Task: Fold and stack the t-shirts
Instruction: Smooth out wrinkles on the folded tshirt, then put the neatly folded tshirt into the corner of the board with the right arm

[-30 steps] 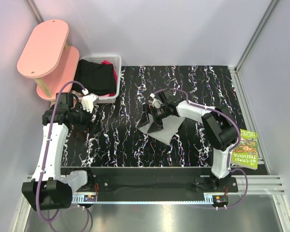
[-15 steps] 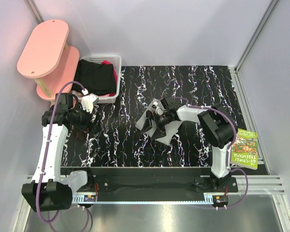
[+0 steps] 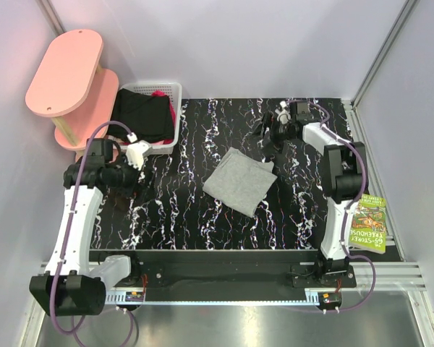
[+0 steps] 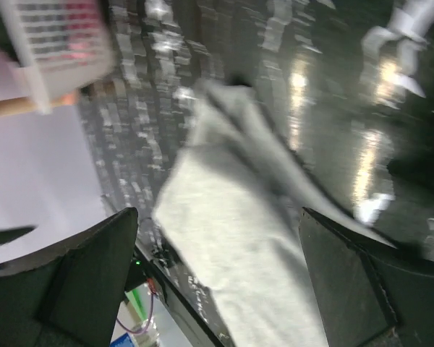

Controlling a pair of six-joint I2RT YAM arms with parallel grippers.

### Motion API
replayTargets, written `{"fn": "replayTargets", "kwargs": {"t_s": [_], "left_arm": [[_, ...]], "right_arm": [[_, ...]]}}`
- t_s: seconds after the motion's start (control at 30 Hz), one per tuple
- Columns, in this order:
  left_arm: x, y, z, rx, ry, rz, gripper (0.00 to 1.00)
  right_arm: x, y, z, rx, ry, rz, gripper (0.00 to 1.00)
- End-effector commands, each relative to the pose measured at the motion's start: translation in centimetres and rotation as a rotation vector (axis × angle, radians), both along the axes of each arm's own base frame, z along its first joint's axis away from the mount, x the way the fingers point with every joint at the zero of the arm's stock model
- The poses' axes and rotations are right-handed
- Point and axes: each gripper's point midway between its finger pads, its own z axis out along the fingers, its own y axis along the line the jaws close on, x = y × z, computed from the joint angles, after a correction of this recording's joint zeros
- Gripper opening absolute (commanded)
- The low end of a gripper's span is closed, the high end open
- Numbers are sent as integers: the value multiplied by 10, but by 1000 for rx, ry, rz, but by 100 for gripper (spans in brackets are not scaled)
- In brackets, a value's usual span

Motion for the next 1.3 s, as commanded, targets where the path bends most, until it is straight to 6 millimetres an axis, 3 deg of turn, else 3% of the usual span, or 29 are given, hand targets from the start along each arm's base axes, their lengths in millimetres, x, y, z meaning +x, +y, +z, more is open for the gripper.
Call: {"fn": "replayTargets", "kwargs": {"t_s": [0.0, 0.13, 0.27, 0.5, 0.73, 0.97, 1.17, 1.27], "left_arm": [[8, -38, 23, -85, -19, -107, 95], [22, -59, 14, -71, 44, -147, 97], [27, -76, 18, -77, 31, -182, 97], [28, -76, 18, -35, 9, -199, 98], [23, -72, 25, -21, -24, -194, 99], [22, -67, 33, -6, -54, -182, 99], [21, -64, 42, 3, -77, -170, 99], [21, -60, 44, 22, -93, -159, 99]], "right_arm": [[2, -11, -37, -90, 71, -8, 100], [6, -22, -45, -147, 72, -17, 100], [7, -41, -57, -168, 97, -41, 100], [-22, -46, -84, -168, 178, -20, 100], [-59, -12, -89, -129, 219, 69, 100], [-129, 42, -109, -137, 282, 251, 100], [-156, 48, -134, -177, 351, 267, 100], [-164, 47, -144, -209, 369, 264, 92]]}}
